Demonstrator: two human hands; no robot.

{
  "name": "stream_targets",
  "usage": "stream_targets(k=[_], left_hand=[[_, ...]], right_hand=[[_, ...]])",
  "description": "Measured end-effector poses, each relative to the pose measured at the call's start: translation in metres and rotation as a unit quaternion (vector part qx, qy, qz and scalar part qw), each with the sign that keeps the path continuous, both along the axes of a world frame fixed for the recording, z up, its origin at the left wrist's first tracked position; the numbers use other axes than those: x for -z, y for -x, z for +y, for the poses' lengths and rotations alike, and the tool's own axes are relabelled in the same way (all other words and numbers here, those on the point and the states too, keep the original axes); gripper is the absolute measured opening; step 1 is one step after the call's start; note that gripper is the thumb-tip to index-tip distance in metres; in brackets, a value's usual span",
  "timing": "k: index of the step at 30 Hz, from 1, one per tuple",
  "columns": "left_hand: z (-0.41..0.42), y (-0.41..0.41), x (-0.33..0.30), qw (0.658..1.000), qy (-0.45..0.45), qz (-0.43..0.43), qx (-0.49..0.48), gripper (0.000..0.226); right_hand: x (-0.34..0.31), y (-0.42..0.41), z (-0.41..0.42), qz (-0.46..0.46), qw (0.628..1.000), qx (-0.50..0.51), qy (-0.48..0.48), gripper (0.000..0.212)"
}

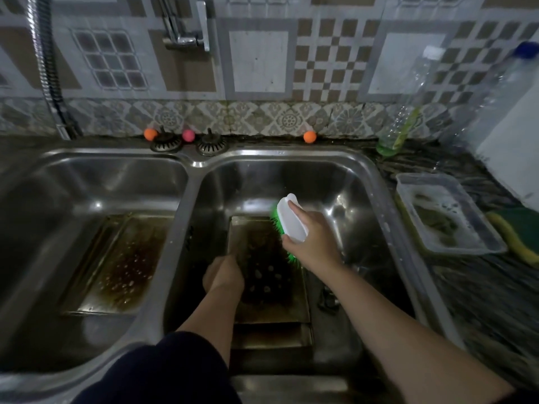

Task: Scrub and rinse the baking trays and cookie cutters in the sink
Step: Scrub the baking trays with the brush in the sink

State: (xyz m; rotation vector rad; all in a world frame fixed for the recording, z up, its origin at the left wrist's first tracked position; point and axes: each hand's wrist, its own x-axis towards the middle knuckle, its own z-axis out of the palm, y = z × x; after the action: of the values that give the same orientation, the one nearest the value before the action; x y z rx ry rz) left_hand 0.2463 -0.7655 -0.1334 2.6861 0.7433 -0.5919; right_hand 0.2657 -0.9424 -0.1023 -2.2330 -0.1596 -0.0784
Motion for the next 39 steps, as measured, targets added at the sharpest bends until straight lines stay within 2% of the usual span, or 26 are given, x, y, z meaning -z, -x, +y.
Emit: stream_targets(k=[5, 9, 12, 17, 23, 26, 29, 34, 36, 39], left_hand=[[0.001, 0.011, -0.015, 0.997, -0.036, -0.043, 0.05, 0.028], [0.009, 0.016, -0.013, 0.992, 0.084, -0.087, 0.044, 0.032], [0.016, 0.02, -0.011, 0.976, 0.182, -0.11, 0.055, 0.043], [0.015, 0.03, -0.019, 0.952, 0.262, -0.142, 0.072, 0.066], [0.01, 0.032, -0.032, 0.938, 0.263, -0.206, 0.091, 0.058], [0.01, 0.029, -0.036, 0.929, 0.269, -0.24, 0.085, 0.057], [0.006, 0.026, -0.041, 0.917, 0.277, -0.279, 0.069, 0.057], [0.0, 0.022, -0.052, 0.891, 0.32, -0.319, 0.045, 0.054], [-0.005, 0.022, -0.058, 0.882, 0.337, -0.329, 0.029, 0.053], [-0.013, 0.019, -0.063, 0.867, 0.362, -0.343, 0.004, 0.052]], right_hand=[[-0.012, 0.008, 0.0, -0.011, 1.0, 0.017, 0.003, 0.073], [-0.026, 0.02, -0.003, -0.028, 0.999, 0.032, 0.007, 0.071], [-0.037, 0.029, -0.01, -0.027, 0.999, 0.045, -0.011, 0.07], [-0.067, 0.033, -0.033, -0.042, 0.996, 0.078, 0.008, 0.07], [-0.134, 0.026, -0.106, -0.051, 0.979, 0.175, 0.086, 0.069], [-0.149, 0.023, -0.151, -0.019, 0.964, 0.223, 0.145, 0.069], [-0.141, 0.017, -0.178, 0.052, 0.953, 0.216, 0.204, 0.07], [-0.121, 0.007, -0.192, 0.134, 0.95, 0.169, 0.224, 0.069], [-0.125, 0.005, -0.193, 0.128, 0.951, 0.171, 0.223, 0.069], [-0.141, 0.003, -0.182, 0.066, 0.954, 0.192, 0.221, 0.068]])
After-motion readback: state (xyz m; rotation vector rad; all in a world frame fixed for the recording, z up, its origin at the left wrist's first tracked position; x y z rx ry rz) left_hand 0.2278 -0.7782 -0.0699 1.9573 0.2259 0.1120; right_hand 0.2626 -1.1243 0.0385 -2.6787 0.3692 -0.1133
